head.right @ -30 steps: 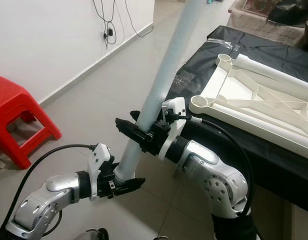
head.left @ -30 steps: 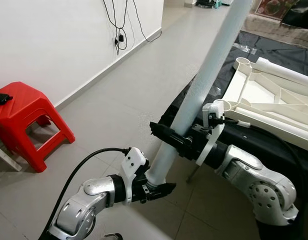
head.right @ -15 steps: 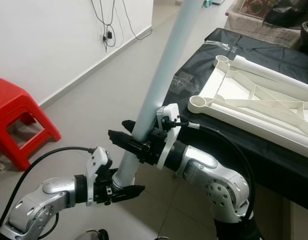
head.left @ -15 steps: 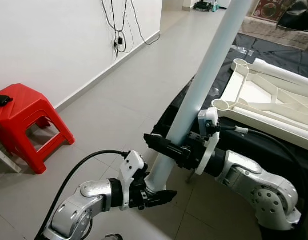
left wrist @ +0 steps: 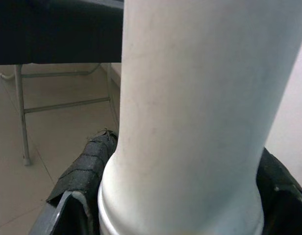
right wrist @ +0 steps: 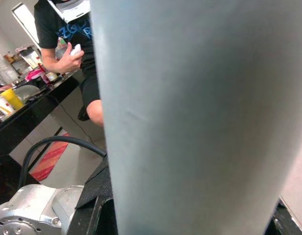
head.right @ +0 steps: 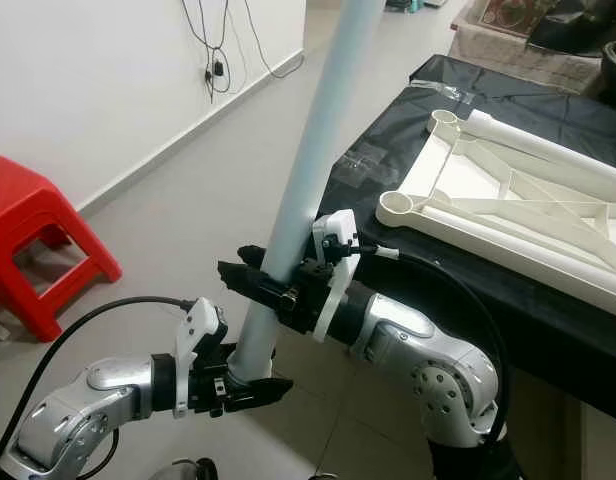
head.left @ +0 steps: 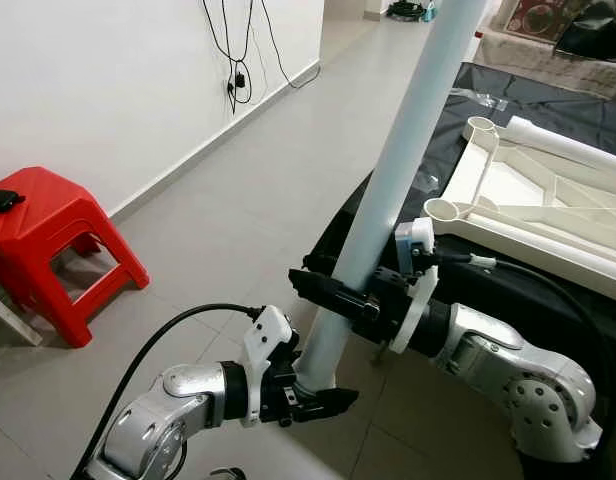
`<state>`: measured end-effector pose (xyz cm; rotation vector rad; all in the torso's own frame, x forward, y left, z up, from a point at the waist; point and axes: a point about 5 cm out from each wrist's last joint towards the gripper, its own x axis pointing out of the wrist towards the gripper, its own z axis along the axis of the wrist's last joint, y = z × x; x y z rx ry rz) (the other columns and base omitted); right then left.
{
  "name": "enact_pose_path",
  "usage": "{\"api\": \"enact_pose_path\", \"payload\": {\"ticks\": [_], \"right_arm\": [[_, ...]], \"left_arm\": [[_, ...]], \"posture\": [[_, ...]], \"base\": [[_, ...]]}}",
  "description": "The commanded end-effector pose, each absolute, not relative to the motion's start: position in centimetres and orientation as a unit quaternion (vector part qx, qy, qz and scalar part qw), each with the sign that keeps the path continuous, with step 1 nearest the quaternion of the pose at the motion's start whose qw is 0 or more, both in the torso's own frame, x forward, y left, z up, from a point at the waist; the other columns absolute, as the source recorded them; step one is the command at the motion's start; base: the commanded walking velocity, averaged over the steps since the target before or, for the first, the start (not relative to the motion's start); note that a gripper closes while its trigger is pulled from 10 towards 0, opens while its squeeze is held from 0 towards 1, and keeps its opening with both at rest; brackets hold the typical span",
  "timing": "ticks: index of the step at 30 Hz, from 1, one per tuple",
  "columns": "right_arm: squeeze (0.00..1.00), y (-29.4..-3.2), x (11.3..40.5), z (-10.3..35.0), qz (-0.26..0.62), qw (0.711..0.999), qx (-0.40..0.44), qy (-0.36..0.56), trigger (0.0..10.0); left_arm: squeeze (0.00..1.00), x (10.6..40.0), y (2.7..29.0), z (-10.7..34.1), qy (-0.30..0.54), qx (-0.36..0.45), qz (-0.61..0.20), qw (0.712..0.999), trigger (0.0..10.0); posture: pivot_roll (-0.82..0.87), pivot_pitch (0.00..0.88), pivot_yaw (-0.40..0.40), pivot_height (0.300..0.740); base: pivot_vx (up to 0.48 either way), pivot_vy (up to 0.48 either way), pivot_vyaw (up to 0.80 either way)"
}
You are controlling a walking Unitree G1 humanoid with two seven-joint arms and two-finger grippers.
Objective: Building children table
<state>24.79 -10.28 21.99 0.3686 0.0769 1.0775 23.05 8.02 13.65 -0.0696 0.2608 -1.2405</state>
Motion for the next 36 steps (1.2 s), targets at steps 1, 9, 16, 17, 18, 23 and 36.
{"api": "enact_pose_path", "payload": {"ticks": [1,9,16,17,18,23,36], "right_arm": [[0.00,-10.1,24.3,22.4,0.522,0.834,0.177,0.028,0.0],[0.00,-12.7,25.9,23.3,0.441,0.880,0.176,-0.016,0.0],[0.00,-18.8,28.6,23.9,0.175,0.975,0.111,-0.084,0.0],[0.00,-19.9,28.8,24.0,0.120,0.984,0.092,-0.098,0.0],[0.00,-21.1,28.8,24.2,0.061,0.988,0.087,-0.116,0.0],[0.00,-23.1,27.9,25.3,-0.050,0.984,0.068,-0.160,10.0],[0.00,-22.4,28.3,27.8,-0.093,0.967,0.053,-0.229,10.0]], "left_arm": [[0.00,23.0,8.0,13.4,0.133,-0.043,-0.575,0.806,10.0],[0.00,24.3,8.5,13.6,0.107,-0.026,-0.519,0.848,10.0],[0.00,26.7,9.9,14.3,0.067,-0.019,-0.403,0.913,10.0],[0.00,27.1,10.2,14.5,0.054,-0.020,-0.382,0.922,10.0],[0.00,27.5,10.4,14.9,0.042,-0.023,-0.356,0.933,10.0],[0.00,28.6,10.8,16.3,0.001,-0.017,-0.292,0.956,10.0],[0.00,30.4,11.3,18.8,-0.064,-0.021,-0.226,0.972,10.0]], "posture": [[0.04,0.149,-0.059,0.740],[0.04,0.139,-0.057,0.740],[0.04,0.137,-0.056,0.740],[0.04,0.137,-0.056,0.740],[0.04,0.135,-0.056,0.740],[0.04,0.133,-0.057,0.740],[0.05,0.112,-0.056,0.740]], "base": [[0.000,0.000,0.00],[0.000,0.000,0.00],[0.000,0.000,0.00],[0.000,0.000,0.00],[0.000,0.000,0.00],[0.000,0.000,-0.08],[0.000,0.000,-0.77]]}}
